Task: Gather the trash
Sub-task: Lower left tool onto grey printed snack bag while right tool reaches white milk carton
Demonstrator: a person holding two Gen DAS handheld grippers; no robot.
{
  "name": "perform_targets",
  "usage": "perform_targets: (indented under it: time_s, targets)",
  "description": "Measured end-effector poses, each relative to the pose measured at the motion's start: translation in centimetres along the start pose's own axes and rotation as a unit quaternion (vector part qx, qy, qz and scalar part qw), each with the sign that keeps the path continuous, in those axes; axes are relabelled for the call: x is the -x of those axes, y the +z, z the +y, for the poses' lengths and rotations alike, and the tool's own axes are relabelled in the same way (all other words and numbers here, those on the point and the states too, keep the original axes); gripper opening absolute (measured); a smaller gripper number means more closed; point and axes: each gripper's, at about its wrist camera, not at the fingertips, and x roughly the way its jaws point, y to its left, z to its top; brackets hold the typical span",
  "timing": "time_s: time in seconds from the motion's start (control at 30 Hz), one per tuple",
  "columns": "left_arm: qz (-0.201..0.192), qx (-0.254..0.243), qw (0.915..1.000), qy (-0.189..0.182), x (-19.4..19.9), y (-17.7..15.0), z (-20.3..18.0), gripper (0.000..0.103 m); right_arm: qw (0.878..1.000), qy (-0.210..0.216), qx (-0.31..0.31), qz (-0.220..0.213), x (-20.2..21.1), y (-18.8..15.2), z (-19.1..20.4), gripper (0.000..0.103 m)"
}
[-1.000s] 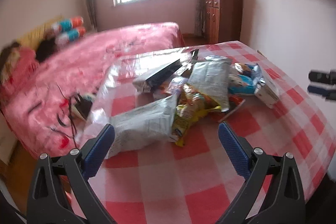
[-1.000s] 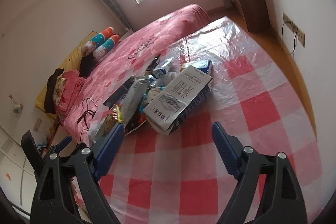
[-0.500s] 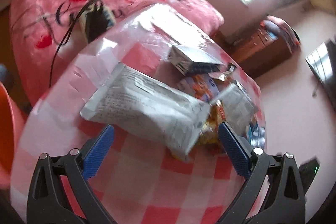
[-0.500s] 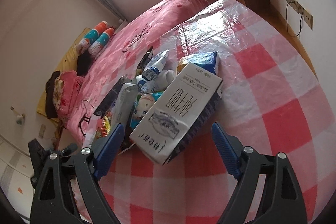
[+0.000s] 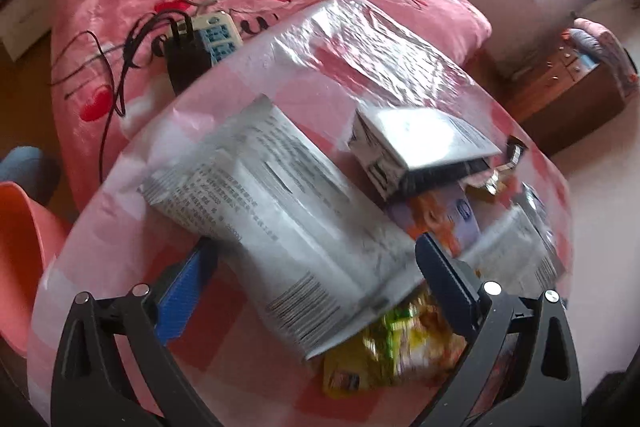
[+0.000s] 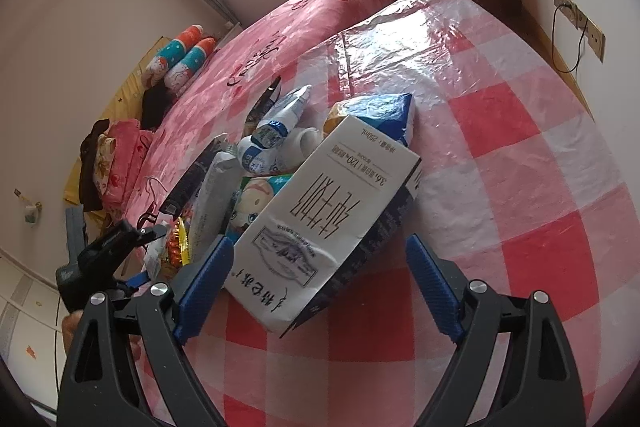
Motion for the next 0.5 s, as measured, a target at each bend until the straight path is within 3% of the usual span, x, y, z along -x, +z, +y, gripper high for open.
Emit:
perform_targets:
  time_s: [0.1,0.27,0.5]
  targets:
    - [0.002,-0.002,0.9997,0.024,-0.8,0.2,0.0,0.099,1.000,0.004,-0.004,0.001,-0.3,0.3,-0.1,0.087]
    - [-0.005,0.005,0.9997,0.025,-1.2,0.3,0.4,0.094,1.000,0.001,-0.005,-0.001,-0.9,0.7,0.2,0.087]
    - [-0.013,-0.004,0.9996,0.026,-0.7,0.3,0.7,0.066,0.999,-0.046,0.009,-0.012,-2.4,1.3,1.2,0.087]
